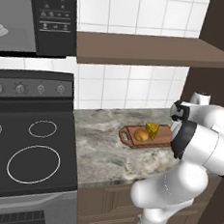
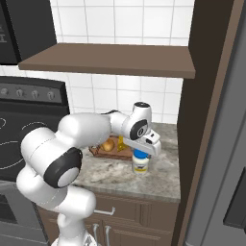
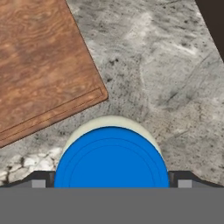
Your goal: Retrieve the reheated potato from the microwave, then place the potato, cheese, and condiment on the cutting board.
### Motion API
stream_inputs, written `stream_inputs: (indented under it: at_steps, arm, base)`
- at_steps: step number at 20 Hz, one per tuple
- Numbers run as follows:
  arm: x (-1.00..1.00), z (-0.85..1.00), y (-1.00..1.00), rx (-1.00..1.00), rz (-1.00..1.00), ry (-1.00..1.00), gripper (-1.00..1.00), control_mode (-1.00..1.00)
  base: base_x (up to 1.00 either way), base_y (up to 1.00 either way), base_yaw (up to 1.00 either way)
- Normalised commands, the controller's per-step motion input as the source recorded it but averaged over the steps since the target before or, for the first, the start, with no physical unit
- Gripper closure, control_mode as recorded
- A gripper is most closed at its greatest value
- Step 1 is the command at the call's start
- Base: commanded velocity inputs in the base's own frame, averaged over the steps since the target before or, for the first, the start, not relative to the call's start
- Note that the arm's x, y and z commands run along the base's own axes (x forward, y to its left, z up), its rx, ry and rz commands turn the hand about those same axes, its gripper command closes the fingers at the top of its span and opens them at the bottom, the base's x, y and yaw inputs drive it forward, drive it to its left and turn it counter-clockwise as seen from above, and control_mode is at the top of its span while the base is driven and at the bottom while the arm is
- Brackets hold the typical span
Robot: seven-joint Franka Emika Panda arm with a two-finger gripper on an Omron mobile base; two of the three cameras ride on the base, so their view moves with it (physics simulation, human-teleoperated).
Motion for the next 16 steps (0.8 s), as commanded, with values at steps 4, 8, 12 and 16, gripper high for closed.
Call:
stream_inputs:
  at_steps: [4,8,12,16]
  arm:
    - [-0.03,-0.2,0.0,0.0,0.0,0.0,1.0,-1.0]
    - [-0.04,-0.32,0.02,0.0,0.0,0.0,1.0,-1.0]
    - [-0.13,-0.15,0.0,0.0,0.0,0.0,1.0,-1.0]
    - [-0.14,0.05,-0.02,0.0,0.0,0.0,1.0,-1.0]
  base:
    - [0.0,0.0,0.0]
    - [0.0,0.0,0.0]
    - [0.0,0.0,0.0]
    - [0.0,0.0,0.0]
